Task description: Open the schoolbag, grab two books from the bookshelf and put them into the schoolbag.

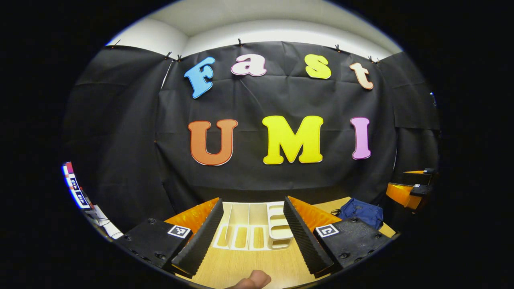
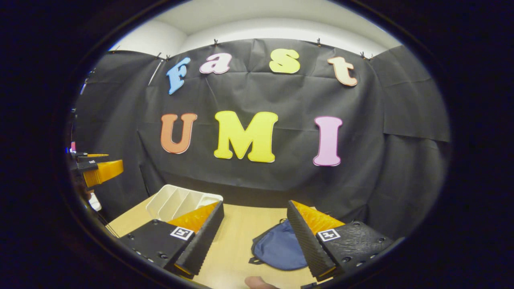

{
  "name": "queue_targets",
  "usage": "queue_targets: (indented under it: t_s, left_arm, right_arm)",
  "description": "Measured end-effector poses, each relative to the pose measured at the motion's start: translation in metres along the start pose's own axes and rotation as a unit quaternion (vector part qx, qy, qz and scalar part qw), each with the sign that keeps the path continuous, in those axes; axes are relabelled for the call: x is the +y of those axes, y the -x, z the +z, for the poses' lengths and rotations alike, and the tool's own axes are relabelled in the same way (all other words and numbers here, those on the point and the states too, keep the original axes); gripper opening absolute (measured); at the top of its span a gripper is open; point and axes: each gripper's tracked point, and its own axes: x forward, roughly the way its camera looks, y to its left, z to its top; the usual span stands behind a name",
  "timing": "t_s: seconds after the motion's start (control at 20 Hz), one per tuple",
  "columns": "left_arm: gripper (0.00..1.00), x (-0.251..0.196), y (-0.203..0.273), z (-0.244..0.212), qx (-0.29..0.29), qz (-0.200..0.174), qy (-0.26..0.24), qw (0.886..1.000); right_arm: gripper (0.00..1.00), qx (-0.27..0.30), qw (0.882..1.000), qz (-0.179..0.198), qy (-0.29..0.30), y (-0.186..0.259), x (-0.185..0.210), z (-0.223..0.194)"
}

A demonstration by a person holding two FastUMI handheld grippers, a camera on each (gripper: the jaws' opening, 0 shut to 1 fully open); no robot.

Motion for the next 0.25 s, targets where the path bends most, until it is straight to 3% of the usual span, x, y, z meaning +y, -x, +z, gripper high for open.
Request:
queue_targets:
  t_s: [0.05,0.15,0.25]
  left_arm:
    - [0.97,0.001,0.0,0.001,-0.001,0.0,-0.003,1.0]
    - [0.97,0.0,-0.001,-0.001,-0.001,-0.004,-0.005,1.0]
    - [0.97,0.0,-0.002,-0.003,-0.001,-0.006,-0.002,1.0]
  right_arm:
    - [0.99,0.002,1.0,0.003,0.005,-0.002,0.004,0.0]
    - [0.96,0.008,1.0,0.012,0.009,-0.005,0.011,-0.002]
    - [0.99,0.01,1.0,0.016,0.016,-0.006,0.016,-0.003]
